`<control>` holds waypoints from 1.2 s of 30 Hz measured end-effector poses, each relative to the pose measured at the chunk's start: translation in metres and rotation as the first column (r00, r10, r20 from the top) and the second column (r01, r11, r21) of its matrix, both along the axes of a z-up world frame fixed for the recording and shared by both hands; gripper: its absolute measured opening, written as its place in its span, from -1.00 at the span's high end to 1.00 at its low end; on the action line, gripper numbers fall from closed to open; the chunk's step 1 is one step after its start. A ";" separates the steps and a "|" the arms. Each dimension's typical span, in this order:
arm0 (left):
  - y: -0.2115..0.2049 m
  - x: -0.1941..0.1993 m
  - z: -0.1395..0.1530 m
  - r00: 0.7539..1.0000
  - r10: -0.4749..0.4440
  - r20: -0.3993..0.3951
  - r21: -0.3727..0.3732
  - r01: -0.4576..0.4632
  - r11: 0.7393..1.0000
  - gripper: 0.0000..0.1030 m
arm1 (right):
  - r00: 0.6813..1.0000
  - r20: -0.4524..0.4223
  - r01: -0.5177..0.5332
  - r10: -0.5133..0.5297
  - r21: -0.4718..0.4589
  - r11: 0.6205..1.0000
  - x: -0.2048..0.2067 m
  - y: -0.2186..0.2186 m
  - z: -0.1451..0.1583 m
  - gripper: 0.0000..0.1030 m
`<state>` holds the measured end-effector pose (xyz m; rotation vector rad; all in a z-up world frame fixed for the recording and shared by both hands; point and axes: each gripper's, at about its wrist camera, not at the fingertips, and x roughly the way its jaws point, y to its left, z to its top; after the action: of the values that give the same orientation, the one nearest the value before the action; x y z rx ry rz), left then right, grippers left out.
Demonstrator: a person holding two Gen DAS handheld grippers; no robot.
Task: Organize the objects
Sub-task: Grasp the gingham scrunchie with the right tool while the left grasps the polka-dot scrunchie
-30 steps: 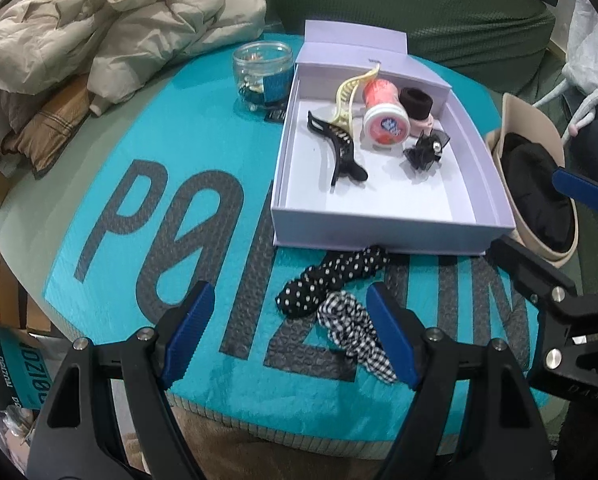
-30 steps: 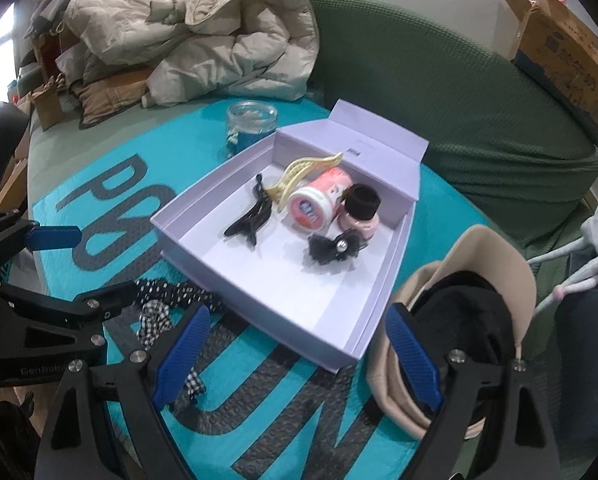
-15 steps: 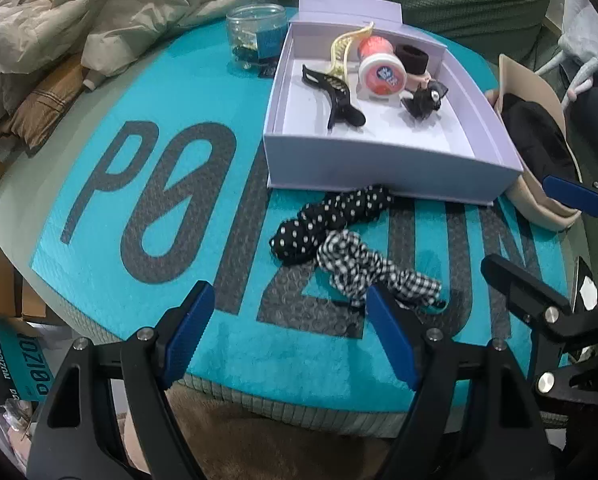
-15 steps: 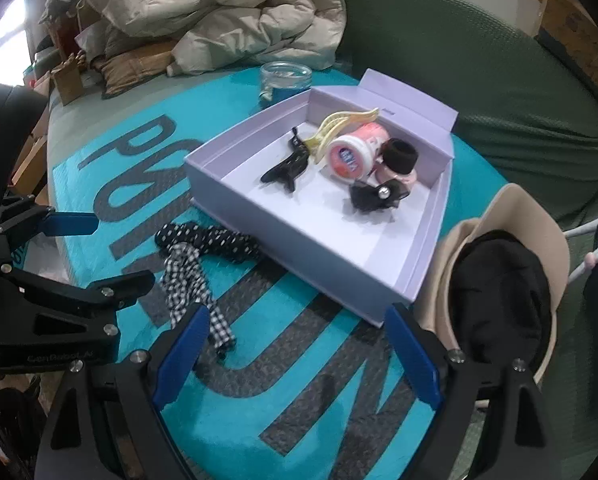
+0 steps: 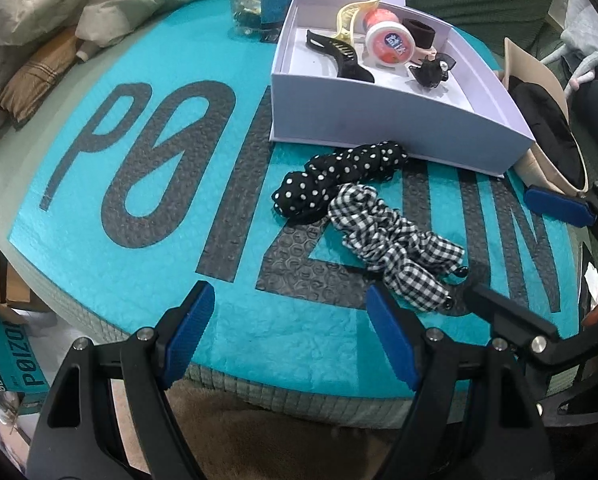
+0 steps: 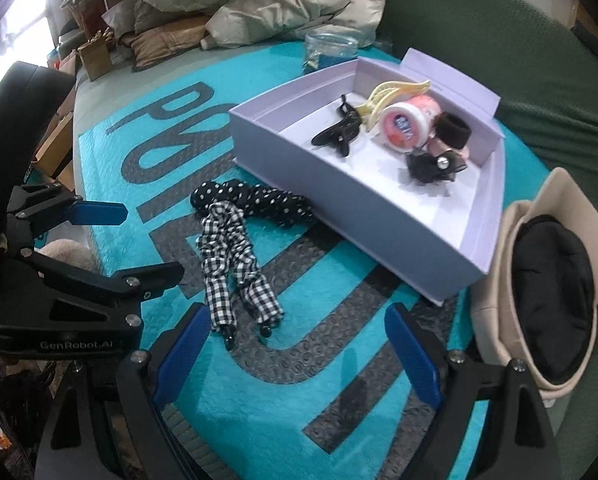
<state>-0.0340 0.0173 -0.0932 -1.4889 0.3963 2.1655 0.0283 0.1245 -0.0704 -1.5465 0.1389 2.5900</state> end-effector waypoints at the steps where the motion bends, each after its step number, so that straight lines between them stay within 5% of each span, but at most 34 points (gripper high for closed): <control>1: -0.001 -0.001 -0.002 1.000 0.002 0.005 0.005 -0.002 1.000 -0.51 | 1.000 0.000 -0.005 0.005 -0.005 1.000 -0.001 0.000 -0.001 -0.75; 13: -0.012 -0.010 -0.006 1.000 0.029 0.007 0.071 -0.030 0.997 -0.50 | 0.996 0.006 -0.085 0.086 -0.054 0.995 -0.018 -0.009 -0.021 -0.68; 24: -0.009 -0.029 0.002 0.999 0.028 -0.027 0.104 -0.025 0.994 -0.50 | 0.990 0.016 -0.133 0.137 -0.144 0.981 -0.024 -0.001 -0.034 0.35; 36: 0.030 -0.032 0.002 0.997 -0.023 -0.069 0.110 0.031 0.993 -0.50 | 0.997 0.051 -0.046 0.053 -0.123 0.991 -0.001 0.024 -0.035 0.38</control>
<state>-0.0661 0.0474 -0.0915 -1.3456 0.3121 2.1842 0.0270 0.1484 -0.1057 -1.6803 0.2609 2.6189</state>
